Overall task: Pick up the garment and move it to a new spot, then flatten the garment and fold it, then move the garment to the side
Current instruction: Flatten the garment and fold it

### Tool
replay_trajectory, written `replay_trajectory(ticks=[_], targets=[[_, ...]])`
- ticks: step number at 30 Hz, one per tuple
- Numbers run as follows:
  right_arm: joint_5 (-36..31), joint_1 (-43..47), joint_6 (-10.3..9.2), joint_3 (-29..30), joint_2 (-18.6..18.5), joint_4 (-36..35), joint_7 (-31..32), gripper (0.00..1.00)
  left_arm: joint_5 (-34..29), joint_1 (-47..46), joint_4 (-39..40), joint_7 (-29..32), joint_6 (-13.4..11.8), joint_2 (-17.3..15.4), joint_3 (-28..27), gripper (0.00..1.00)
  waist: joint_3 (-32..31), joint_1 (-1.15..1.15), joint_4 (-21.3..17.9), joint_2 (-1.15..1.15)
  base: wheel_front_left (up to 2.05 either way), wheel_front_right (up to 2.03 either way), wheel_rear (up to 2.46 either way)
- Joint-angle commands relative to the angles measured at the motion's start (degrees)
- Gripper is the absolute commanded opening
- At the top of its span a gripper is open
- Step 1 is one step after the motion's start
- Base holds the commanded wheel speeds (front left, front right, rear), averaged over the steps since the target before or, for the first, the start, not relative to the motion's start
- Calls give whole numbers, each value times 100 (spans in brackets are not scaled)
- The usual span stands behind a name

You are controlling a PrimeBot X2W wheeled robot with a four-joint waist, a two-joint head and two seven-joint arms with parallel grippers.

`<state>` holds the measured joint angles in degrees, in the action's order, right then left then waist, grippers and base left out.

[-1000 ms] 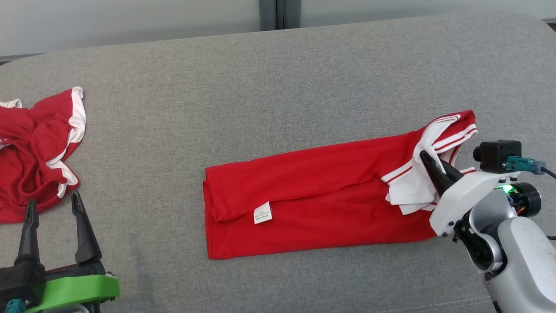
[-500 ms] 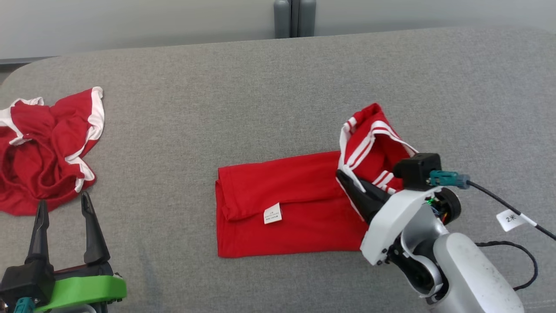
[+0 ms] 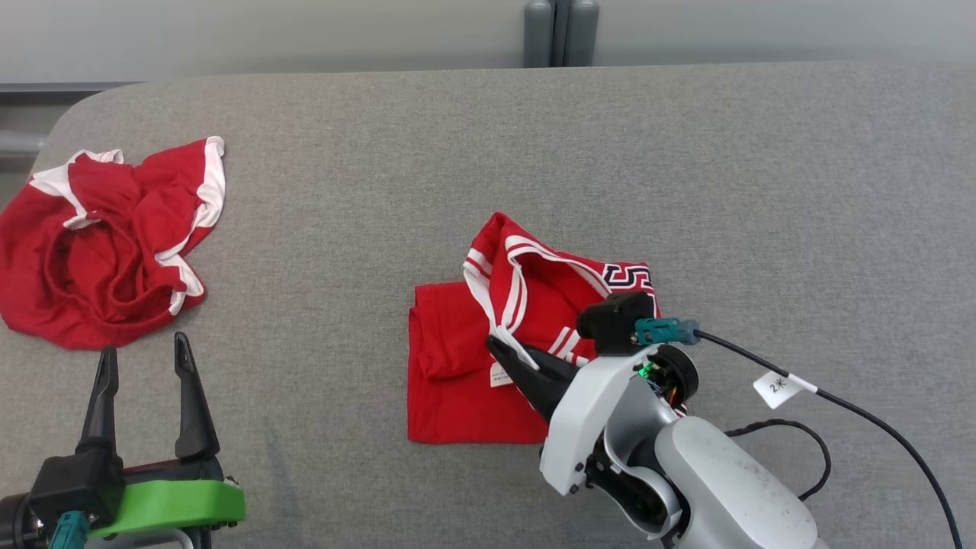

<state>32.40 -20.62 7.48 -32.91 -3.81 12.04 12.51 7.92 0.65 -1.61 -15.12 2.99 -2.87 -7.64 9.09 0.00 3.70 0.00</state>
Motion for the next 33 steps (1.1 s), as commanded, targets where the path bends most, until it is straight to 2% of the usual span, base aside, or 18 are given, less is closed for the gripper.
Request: replay_trajectory(ticks=[1, 6, 7, 8, 9, 14, 18, 24, 33], targets=[[36, -100, 1, -52, 22, 96, -92, 0, 54, -107, -10, -1, 14, -6, 10, 100, 41, 0, 76, 0, 0, 0, 0], [157, -251, 1, -308, 72, 538, -322, 0, 87, -184, -67, -1, 38, -6, 65, 100, 95, 0, 169, 0, 0, 0, 0], [201, -287, 1, -361, 81, 648, -390, 31, 85, -205, -79, -1, 47, -6, 74, 100, 107, 0, 182, 0, 0, 0, 0], [225, -319, 1, -413, 86, 708, -437, 87, 85, -206, -88, -1, 51, -6, 79, 100, 115, 0, 186, 0, 0, 0, 0], [315, -342, 1, -487, 90, 738, -504, 100, 84, -202, -94, -1, 55, -6, 89, 100, 119, 0, 188, 0, 0, 0, 0], [358, -526, 1, -581, 80, 712, -1003, 100, 29, -179, -109, -1, 55, -6, 74, 100, 112, 0, 114, 0, 0, 0, 0], [224, -636, 1, -355, 81, 584, -1441, 100, -23, -145, -88, -1, 72, -6, 38, 100, 85, 0, 2, 0, 0, 0, 0], [-98, -508, 1, 304, -162, 272, -1985, 100, -104, -97, -35, -1, 108, -6, -61, 100, 24, 0, -174, 0, 0, 0, 0], [-704, 231, 1, 1495, -400, -68, -2494, 100, -217, 35, -5, -1, 176, -6, -164, 100, -41, 0, -428, 0, 0, 0, 0]])
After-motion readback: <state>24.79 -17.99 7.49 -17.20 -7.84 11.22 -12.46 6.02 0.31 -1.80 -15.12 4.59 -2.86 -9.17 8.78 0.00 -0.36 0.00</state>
